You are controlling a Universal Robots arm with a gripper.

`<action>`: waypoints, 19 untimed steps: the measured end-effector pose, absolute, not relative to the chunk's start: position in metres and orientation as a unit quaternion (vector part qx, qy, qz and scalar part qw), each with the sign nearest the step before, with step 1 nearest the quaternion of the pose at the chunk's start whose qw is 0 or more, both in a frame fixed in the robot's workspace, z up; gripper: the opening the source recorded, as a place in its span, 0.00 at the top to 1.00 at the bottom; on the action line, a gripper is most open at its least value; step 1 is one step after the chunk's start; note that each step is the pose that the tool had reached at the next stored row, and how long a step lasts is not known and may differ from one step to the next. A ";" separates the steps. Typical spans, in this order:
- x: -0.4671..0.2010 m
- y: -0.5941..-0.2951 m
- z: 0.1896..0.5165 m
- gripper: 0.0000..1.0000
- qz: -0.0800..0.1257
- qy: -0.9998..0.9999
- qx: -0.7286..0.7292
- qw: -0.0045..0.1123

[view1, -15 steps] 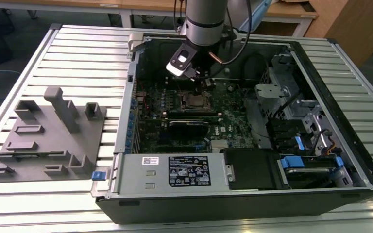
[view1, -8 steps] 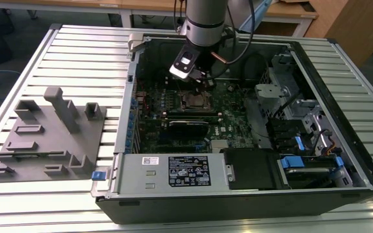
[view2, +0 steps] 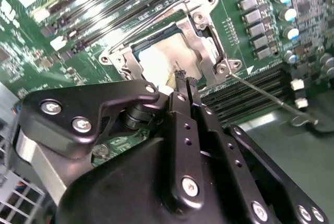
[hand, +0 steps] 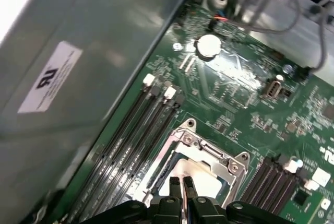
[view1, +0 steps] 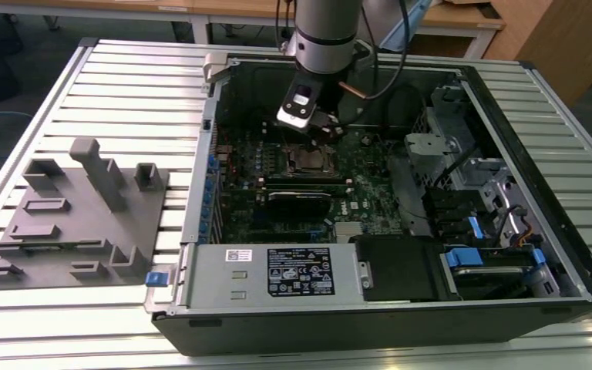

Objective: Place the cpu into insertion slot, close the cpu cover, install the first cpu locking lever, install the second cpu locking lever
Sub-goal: 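Close the cpu cover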

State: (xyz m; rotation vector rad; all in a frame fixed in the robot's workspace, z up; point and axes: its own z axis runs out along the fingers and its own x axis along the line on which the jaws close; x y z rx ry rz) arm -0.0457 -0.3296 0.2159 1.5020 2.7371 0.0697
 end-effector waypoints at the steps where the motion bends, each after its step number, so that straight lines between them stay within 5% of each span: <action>1: -0.046 -0.330 0.216 0.84 0.022 0.881 0.473 0.009; 19: -0.045 -0.330 0.214 0.84 0.022 0.943 0.333 0.006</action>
